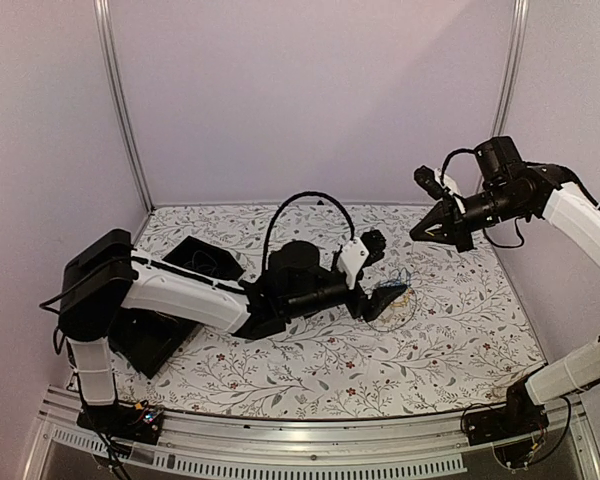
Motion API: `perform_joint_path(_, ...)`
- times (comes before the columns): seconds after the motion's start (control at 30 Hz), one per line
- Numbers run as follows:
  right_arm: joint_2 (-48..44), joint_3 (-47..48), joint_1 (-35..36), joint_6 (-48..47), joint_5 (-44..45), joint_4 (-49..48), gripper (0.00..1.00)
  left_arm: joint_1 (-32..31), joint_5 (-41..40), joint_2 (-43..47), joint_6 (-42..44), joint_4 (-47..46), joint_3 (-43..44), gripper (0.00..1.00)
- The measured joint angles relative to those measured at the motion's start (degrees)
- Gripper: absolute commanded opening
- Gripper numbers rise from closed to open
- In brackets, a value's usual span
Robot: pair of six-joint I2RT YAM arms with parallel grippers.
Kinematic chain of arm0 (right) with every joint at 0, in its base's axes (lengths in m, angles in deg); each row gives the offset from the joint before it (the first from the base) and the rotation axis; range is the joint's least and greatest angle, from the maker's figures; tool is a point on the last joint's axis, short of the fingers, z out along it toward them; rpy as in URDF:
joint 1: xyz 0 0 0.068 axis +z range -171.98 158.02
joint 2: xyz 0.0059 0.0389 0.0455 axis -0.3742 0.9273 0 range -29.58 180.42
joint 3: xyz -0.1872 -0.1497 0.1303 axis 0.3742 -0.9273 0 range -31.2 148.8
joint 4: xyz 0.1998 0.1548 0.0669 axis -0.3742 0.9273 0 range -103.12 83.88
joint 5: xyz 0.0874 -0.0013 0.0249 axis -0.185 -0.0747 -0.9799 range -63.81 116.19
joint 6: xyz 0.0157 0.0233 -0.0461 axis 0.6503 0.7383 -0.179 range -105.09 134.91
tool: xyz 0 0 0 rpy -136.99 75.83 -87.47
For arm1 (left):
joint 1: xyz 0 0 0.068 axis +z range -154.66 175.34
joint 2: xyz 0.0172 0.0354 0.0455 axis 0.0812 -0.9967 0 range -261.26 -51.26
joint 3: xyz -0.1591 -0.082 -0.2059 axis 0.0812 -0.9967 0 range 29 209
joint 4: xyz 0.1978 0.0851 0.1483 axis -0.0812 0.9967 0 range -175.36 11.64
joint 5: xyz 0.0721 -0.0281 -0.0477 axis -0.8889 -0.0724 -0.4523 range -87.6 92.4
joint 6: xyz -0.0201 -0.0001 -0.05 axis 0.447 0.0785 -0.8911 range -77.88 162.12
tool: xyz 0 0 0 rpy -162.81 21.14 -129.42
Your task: Untangle the cables
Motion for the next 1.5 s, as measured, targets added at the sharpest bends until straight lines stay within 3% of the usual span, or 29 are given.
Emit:
perform_joint_path(0.2,0.1,2.0,0.5,0.2,-3.4,2.0,0.0,-0.9,0.2,-10.0,1.3,-0.4,8.9,0.84)
perform_joint_path(0.43,0.0,2.0,0.5,0.9,-4.7,2.9,0.0,-0.8,7.9,-18.5,-2.6,-1.7,14.3,0.72)
perform_joint_path(0.6,-0.2,2.0,0.5,1.1,-4.7,2.9,0.0,-0.7,13.1,-21.9,-5.7,-3.7,14.7,0.4)
perform_joint_path(0.73,-0.5,2.1,0.5,1.3,-4.7,2.9,0.0,-0.4,15.8,-22.7,-8.3,-4.5,14.6,0.0)
perform_joint_path(1.0,-0.7,7.8,-0.6,3.1,-3.7,3.0,0.0,0.7,14.4,-22.6,-12.4,-9.7,9.7,0.0)
perform_joint_path(1.23,-3.6,9.4,-10.8,9.5,0.7,-4.6,0.01,1.1,10.1,-20.4,-14.4,-14.8,3.2,0.0)
perform_joint_path(1.33,-5.4,6.9,-11.1,11.8,1.4,-8.9,0.29,1.2,9.4,-17.9,-14.6,-15.5,1.0,0.0)
perform_joint_path(1.5,-6.1,1.1,-11.1,13.0,0.8,-14.4,0.5,1.3,7.8,-11.6,-13.8,-12.9,-4.0,0.0)
